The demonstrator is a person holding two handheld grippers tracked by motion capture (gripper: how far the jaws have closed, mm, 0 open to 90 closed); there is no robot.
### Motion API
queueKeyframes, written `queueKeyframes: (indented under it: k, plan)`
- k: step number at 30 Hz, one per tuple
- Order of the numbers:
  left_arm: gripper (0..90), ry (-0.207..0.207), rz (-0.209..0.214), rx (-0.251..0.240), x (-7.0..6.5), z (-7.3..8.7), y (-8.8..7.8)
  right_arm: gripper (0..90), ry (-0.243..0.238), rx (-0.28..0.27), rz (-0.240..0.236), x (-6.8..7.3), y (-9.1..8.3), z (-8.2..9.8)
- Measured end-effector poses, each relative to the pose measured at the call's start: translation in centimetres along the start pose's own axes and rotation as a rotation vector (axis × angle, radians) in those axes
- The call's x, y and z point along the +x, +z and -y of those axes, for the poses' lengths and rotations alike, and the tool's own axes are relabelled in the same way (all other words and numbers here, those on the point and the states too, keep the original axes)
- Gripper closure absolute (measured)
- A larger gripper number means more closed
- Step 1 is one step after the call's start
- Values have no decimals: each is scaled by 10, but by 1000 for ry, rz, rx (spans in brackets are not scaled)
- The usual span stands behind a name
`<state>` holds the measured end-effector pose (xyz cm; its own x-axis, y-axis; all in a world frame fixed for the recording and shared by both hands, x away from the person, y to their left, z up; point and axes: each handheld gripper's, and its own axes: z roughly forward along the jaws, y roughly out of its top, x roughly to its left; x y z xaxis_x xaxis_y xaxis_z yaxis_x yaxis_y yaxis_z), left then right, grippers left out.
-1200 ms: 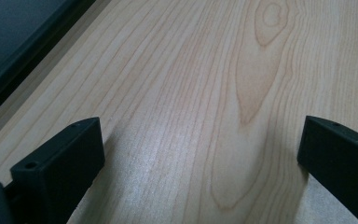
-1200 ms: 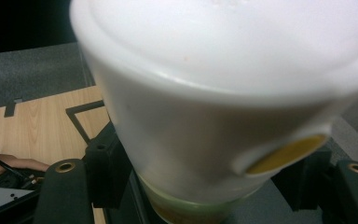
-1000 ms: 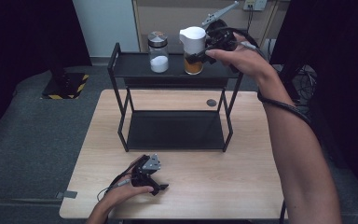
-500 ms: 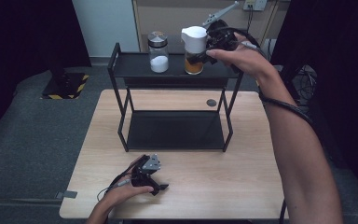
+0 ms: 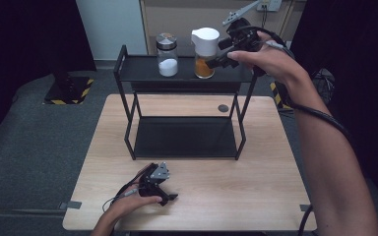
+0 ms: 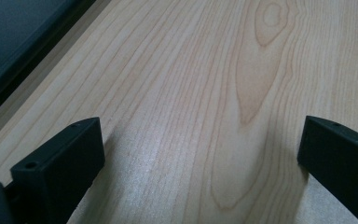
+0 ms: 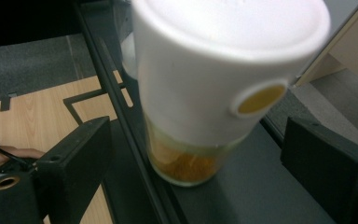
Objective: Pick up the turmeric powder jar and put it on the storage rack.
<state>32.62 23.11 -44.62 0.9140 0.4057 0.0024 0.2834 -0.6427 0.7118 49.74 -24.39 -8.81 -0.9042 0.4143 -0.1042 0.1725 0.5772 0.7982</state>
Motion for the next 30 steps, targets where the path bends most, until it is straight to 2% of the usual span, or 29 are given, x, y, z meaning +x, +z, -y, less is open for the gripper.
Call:
queueKeyframes:
  k: [13,19,23,24,30]
  plan:
    - [0,0,3,1,1,0,0,91,-9,-3,20,29,-27,12]
    - [0,-4,2,-3,0,0,0,93,-41,-9,25,52,-33,23]
    - [0,-5,2,-3,0,0,0,92,-52,-9,32,69,-31,29]
    - [0,-5,2,-4,0,0,0,91,-64,-6,28,77,-28,34]
    - [0,-4,1,-3,0,0,0,87,-65,23,22,92,-9,51]
